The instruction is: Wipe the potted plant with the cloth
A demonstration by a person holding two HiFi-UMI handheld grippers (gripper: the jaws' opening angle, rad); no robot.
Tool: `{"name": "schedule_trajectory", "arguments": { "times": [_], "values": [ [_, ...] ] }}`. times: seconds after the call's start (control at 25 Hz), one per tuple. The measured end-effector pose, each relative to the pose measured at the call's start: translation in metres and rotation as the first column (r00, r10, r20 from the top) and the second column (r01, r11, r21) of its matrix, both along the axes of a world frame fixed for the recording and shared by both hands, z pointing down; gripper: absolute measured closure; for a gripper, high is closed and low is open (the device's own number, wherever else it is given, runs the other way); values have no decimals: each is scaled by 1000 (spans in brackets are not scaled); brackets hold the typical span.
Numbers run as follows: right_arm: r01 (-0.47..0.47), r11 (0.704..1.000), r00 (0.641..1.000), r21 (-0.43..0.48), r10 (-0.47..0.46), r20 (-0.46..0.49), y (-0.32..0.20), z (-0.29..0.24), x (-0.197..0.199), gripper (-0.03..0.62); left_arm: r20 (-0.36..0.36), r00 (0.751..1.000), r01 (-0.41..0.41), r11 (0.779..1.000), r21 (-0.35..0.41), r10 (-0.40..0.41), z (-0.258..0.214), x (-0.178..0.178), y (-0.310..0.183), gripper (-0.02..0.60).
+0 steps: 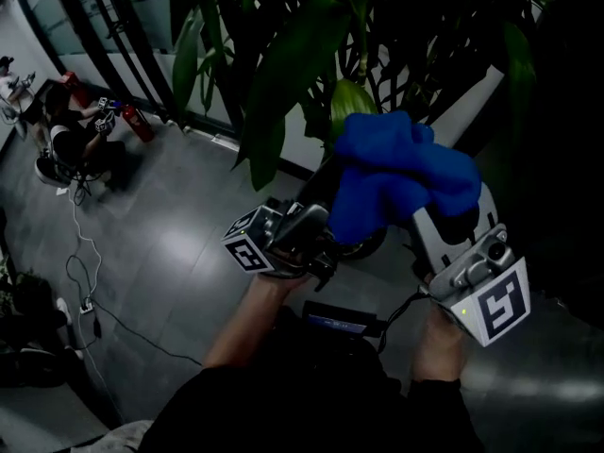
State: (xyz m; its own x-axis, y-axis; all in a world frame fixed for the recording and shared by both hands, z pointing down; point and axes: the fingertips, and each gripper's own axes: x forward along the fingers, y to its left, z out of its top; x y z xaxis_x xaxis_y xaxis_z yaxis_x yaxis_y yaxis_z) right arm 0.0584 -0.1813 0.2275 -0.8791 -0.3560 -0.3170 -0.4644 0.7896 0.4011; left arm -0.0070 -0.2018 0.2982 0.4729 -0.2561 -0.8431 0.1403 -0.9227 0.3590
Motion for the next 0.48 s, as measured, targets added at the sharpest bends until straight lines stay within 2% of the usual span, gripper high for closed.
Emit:
{"name": "schedule_trajectory", "arguments": {
  "times": [0.08,0.2,0.48],
  "values": [
    [-18,1000,997,-7,18,-82,-10,15,-15,523,-10,1000,-14,1000,10,14,-2,2,4,173],
    [-38,996,984,-80,23,-174,-23,49,-28,522,-26,999,-37,999,16,37,-4,4,8,173],
    [-61,989,950,-135,16,-313,-12,104,-36,523,-43,998,-51,999,5,51,-3,3,10,173]
  ]
}}
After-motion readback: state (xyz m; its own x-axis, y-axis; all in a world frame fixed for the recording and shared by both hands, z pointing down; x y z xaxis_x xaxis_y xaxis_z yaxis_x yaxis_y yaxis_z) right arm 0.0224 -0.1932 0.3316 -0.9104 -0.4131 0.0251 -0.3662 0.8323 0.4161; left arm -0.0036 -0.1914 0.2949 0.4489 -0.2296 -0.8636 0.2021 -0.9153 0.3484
